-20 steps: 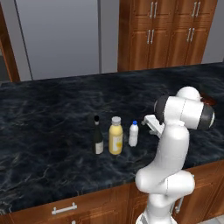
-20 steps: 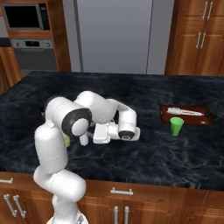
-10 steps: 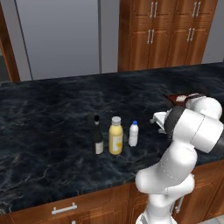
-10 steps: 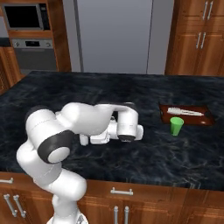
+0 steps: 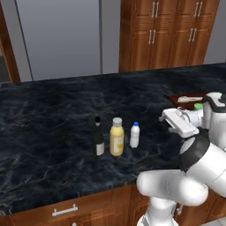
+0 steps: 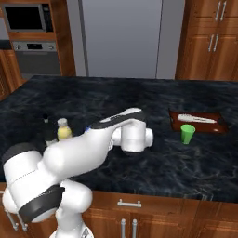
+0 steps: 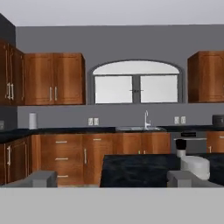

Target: Place the drinks on the dining counter in a tight cluster.

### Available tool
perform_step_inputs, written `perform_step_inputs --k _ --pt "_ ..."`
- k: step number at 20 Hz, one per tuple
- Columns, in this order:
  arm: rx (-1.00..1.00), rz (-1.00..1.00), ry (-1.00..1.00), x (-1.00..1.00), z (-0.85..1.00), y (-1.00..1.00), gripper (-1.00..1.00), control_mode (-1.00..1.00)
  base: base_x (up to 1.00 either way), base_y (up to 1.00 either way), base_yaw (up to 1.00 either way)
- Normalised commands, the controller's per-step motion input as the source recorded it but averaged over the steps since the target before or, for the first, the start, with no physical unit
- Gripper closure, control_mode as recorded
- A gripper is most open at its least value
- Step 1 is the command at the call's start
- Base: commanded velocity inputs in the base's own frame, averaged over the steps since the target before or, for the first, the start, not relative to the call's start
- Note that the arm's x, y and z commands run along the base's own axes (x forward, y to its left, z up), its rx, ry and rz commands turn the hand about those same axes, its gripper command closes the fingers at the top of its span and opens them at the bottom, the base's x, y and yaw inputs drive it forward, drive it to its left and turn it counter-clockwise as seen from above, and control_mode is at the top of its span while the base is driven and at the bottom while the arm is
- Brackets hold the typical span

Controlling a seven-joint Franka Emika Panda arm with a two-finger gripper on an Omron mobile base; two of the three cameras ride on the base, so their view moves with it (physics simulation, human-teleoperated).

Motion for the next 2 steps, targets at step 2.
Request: perform_step_inputs --k 2 --pt "-0.1 -0.01 0.0 -0.53 0.62 0.0 -1.0 -1.0 0.0 0.0 0.0"
